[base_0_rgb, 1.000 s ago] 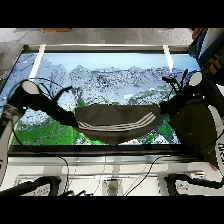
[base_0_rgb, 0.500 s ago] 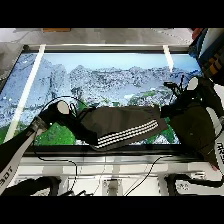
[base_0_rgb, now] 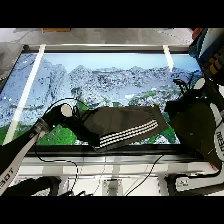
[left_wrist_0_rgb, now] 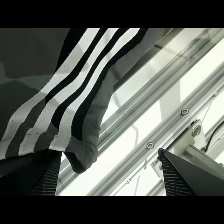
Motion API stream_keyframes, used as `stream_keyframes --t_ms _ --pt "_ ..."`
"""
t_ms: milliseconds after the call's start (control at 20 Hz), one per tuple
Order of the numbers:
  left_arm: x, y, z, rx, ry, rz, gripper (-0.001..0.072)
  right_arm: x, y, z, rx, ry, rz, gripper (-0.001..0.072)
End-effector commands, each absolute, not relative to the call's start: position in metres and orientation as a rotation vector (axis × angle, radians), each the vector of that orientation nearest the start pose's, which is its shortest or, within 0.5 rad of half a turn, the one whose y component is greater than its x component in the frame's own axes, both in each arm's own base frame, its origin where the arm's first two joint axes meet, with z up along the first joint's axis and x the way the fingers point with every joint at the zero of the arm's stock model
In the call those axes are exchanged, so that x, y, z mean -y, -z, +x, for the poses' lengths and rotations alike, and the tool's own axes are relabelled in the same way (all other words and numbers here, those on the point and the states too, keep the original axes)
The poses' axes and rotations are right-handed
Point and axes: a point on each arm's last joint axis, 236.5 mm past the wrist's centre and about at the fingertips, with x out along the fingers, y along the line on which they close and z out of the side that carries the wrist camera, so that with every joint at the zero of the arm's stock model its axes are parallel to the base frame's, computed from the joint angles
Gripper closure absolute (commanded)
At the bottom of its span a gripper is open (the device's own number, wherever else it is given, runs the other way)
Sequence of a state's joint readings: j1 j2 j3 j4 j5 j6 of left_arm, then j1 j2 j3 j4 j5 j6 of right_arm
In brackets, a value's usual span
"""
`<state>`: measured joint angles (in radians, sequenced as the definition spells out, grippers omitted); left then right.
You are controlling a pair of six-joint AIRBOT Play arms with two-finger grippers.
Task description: Fold the clothes and pants, and hang the long-sleeved shirts on hangers.
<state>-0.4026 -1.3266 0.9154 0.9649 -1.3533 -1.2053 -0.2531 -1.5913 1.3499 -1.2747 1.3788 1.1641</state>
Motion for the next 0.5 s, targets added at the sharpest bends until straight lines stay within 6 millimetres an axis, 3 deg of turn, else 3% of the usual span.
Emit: stream_keyframes --t_ms 0,250,450 --pt "0.229 0.044 0.202 -1.673 0.912 -0.019 0.0006 0.006 0.058 0.396 -1.461 -0.477 0.369 0.0124" --pt "0.23 0.045 0.207 -1.652 0.903 -0.021 0.0007 -0.005 0.1 0.412 -1.457 -0.49 0.335 0.0096" --pt "0.233 0.047 0.219 -1.605 0.882 -0.027 0.0007 -0.032 0.125 0.397 -1.554 -0.56 0.336 0.0096"
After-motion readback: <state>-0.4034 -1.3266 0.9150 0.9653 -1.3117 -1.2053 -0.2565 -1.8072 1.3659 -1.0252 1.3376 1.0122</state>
